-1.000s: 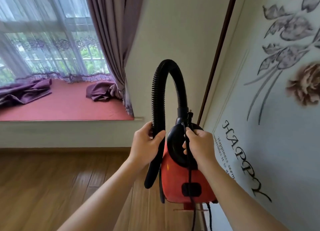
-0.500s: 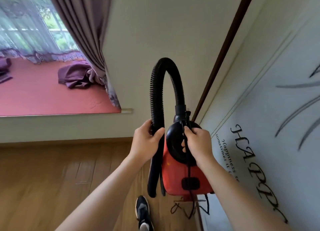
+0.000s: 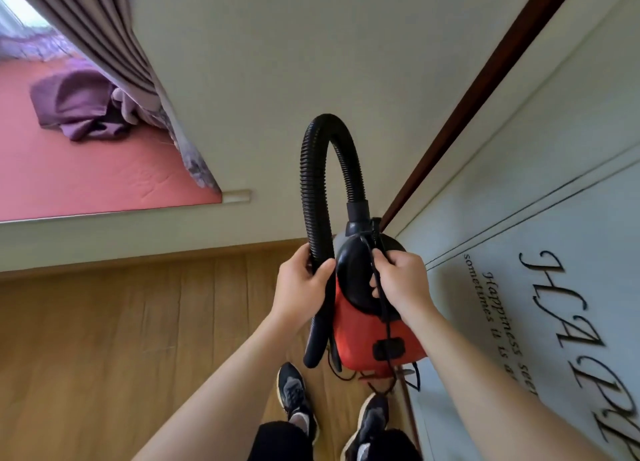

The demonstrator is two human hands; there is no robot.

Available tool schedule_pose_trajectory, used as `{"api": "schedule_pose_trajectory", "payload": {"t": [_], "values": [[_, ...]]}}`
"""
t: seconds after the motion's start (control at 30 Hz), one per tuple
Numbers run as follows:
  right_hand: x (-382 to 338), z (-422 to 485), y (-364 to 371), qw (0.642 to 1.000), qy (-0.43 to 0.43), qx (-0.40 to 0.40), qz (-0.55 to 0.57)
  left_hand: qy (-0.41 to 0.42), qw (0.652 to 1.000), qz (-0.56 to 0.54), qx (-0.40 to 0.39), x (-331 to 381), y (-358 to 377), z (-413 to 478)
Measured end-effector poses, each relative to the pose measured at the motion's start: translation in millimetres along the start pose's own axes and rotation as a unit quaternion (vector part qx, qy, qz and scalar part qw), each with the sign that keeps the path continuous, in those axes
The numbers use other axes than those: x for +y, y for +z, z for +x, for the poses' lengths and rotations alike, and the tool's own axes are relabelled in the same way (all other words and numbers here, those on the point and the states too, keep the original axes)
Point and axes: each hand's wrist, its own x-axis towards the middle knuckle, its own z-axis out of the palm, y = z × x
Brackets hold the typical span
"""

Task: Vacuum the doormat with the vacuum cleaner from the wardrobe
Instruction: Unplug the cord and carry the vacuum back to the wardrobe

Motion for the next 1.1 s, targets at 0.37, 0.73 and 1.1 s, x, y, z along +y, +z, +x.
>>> {"api": "schedule_pose_trajectory", "payload": {"t": [0.37,0.73,1.1], "values": [[88.7,87.0,28.5,0.999,0.040,-0.029,-0.024,-0.062,0.997,0.043,-0.007,-88.1,54.5,56.4],[227.0,180.4,77.0,0.994,0.076,-0.062,-0.050,-0.112,0.992,0.057,-0.005,-237.7,116.9,107.8],[316.2,256.0,113.7,0.993,0.084,-0.055,-0.056,-0.129,0.991,0.044,-0.014,-321.9,162.0,171.2]]}}
